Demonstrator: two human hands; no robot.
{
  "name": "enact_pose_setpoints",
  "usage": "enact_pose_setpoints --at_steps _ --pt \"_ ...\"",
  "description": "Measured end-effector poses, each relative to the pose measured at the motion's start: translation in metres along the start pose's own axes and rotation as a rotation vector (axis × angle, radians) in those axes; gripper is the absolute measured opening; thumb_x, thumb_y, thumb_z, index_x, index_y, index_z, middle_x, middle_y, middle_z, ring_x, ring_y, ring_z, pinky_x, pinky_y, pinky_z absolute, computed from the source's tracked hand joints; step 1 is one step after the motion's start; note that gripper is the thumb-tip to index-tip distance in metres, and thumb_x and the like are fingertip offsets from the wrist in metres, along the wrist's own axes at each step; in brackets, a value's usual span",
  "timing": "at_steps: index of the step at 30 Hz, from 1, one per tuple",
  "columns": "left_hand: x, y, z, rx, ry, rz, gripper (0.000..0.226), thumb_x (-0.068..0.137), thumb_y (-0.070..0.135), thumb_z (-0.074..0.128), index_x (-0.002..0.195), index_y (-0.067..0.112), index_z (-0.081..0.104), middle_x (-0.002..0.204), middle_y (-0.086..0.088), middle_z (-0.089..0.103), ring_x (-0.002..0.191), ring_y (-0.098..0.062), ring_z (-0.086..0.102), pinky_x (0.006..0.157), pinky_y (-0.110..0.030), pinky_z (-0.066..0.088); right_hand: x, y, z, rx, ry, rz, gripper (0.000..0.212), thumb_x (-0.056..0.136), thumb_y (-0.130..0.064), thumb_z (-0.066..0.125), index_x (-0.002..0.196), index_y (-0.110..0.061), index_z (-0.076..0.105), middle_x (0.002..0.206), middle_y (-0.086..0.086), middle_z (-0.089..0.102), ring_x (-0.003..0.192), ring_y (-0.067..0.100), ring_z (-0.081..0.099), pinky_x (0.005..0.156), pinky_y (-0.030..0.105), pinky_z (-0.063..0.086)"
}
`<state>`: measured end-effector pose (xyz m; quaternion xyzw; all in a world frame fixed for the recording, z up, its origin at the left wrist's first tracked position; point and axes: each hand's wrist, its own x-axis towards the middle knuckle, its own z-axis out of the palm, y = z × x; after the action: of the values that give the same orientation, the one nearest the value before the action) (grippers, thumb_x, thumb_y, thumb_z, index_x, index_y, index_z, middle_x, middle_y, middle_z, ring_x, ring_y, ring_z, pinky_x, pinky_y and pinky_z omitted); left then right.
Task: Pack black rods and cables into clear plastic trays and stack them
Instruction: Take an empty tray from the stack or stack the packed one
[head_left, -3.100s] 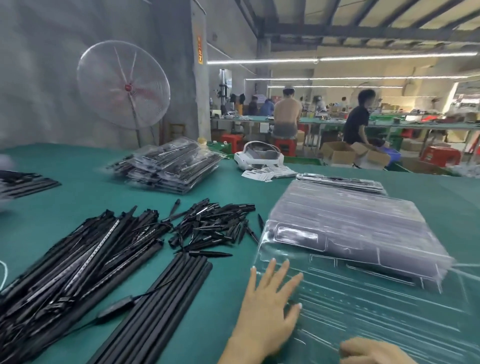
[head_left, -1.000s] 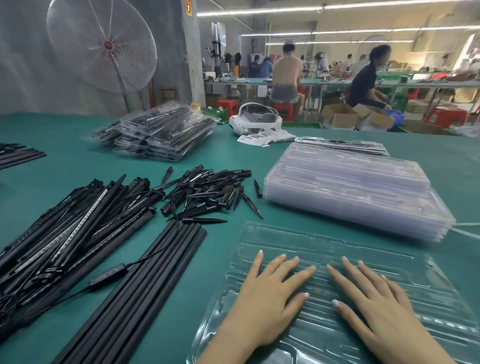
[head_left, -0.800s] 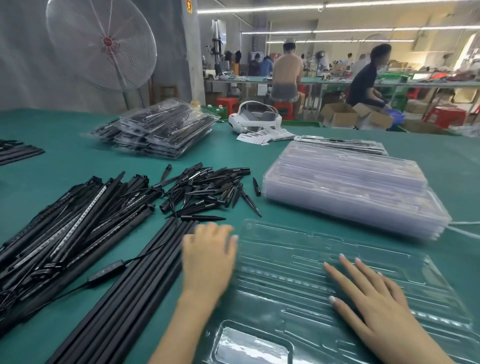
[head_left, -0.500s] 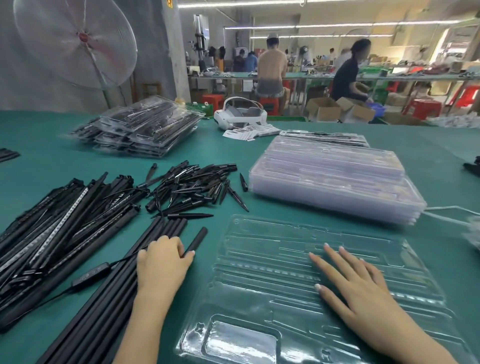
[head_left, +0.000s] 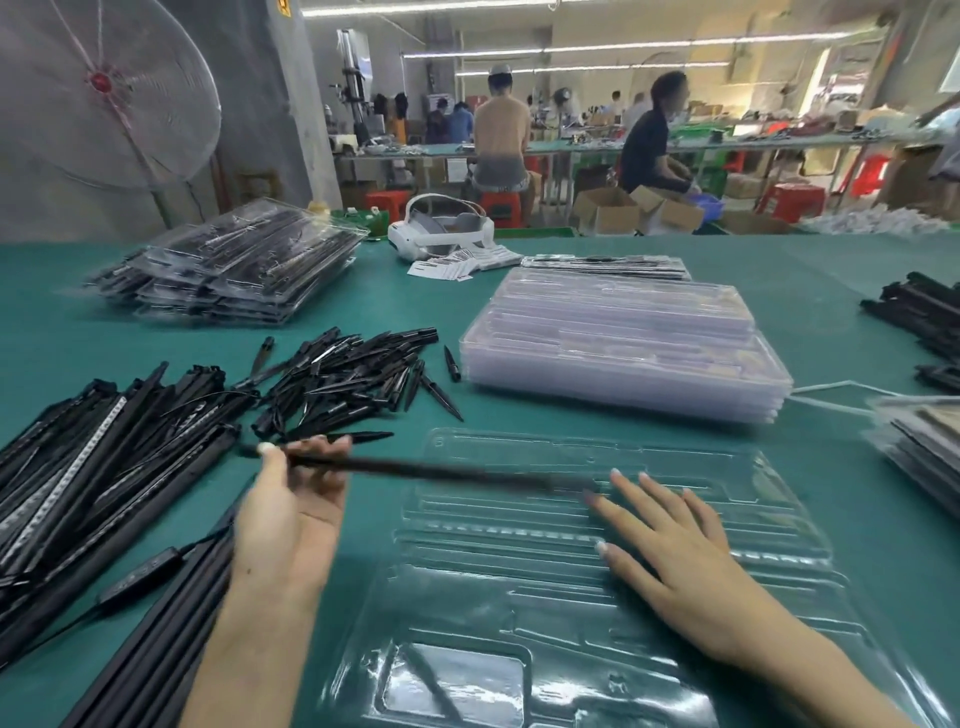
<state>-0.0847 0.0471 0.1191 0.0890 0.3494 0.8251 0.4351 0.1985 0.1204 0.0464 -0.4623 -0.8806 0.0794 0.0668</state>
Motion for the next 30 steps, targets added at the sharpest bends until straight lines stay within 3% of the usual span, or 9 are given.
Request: enact_pose_setpoints --at_steps 4,6,8,11,15,18,22,25,30 --pt "-0.017 -0.038 0.010 0.070 -0.098 -0.232 0.029 0.102 0.016 0.036 0.083 -0.001 0.051 0.093 -0.028 0.065 0.062 -0.021 0.071 0.051 -0.018 0.055 0.007 0.011 -0.033 1.051 0.177 0.121 0.039 0.103 -0.027 0.025 0.115 -0.035 0.061 0.140 0.000 0.051 0.131 0.008 0.043 0.114 0.030 0.029" --pt "-0.025 -0.057 0.012 0.097 -0.074 -0.315 0.022 0.101 0.012 0.040 0.084 0.001 0.050 0.101 -0.031 0.059 0.065 -0.026 0.072 0.050 -0.021 0.055 -0.001 0.032 -0.047 1.407 0.128 0.080 0.049 0.095 -0.044 0.028 0.113 -0.024 0.069 0.126 0.009 0.063 0.109 0.020 0.064 0.088 0.033 0.054" --pt "-0.030 -0.071 0.013 0.111 -0.079 -0.357 0.013 0.100 0.008 0.043 0.088 0.002 0.048 0.111 -0.033 0.055 0.071 -0.031 0.072 0.052 -0.022 0.056 -0.013 0.053 -0.058 1.540 -0.009 0.059 0.062 0.088 -0.060 0.027 0.119 -0.023 0.066 0.121 0.015 0.065 0.084 0.025 0.069 0.064 0.032 0.057" --pt "-0.033 -0.080 0.011 0.159 -0.122 -0.350 0.008 0.098 0.002 0.045 0.091 0.006 0.044 0.114 -0.029 0.051 0.084 -0.038 0.071 0.056 -0.023 0.057 -0.024 0.078 -0.062 1.450 -0.212 0.113 0.069 0.074 -0.076 0.053 0.120 -0.025 0.065 0.114 0.021 0.066 0.064 0.016 0.060 0.052 0.023 0.050" --pt "-0.034 -0.082 0.007 0.218 -0.147 -0.318 0.033 0.092 -0.010 0.048 0.108 0.018 0.041 0.094 -0.024 0.063 0.086 -0.037 0.071 0.060 -0.026 0.058 -0.029 0.092 -0.061 1.012 -0.298 0.046 0.060 0.068 -0.040 0.083 0.123 -0.037 0.060 0.118 0.009 0.067 0.069 0.008 0.055 0.063 0.016 0.045" --pt "-0.024 -0.076 0.003 0.392 -0.163 -0.188 0.046 0.088 -0.008 0.057 0.110 0.025 0.033 0.090 -0.020 0.072 0.073 -0.028 0.072 0.058 -0.024 0.057 -0.030 0.093 -0.060 0.970 -0.285 0.031 0.064 0.067 -0.029 0.087 0.125 -0.032 0.060 0.117 0.007 0.067 0.072 0.011 0.056 0.066 0.021 0.049" --pt "-0.002 -0.057 -0.010 0.771 -0.114 -0.021 0.025 0.090 0.006 0.062 0.100 0.010 0.040 0.080 -0.016 0.068 0.044 -0.016 0.062 0.041 -0.018 0.047 -0.029 0.093 -0.060 0.877 -0.098 0.031 0.058 0.058 -0.049 0.087 0.109 -0.028 0.071 0.103 0.003 0.073 0.094 0.017 0.069 0.085 0.022 0.052" --pt "0.008 -0.047 -0.024 1.119 -0.186 0.040 0.025 0.084 0.019 0.071 0.092 0.006 0.051 0.062 -0.006 0.068 0.035 -0.012 0.049 0.035 -0.017 0.037 -0.031 0.094 -0.062 0.818 -0.096 0.020 0.056 0.054 -0.059 0.085 0.101 -0.030 0.074 0.095 0.000 0.075 0.088 0.014 0.071 0.079 0.018 0.053" --pt "0.008 -0.036 -0.028 1.497 -0.319 0.218 0.030 0.066 0.035 0.085 0.068 0.017 0.061 0.054 0.001 0.064 0.039 -0.010 0.050 0.043 -0.022 0.044 -0.036 0.103 -0.067 0.685 -0.060 0.013 0.046 0.052 -0.058 0.085 0.087 -0.028 0.079 0.084 -0.004 0.069 0.077 0.014 0.067 0.071 0.021 0.053"
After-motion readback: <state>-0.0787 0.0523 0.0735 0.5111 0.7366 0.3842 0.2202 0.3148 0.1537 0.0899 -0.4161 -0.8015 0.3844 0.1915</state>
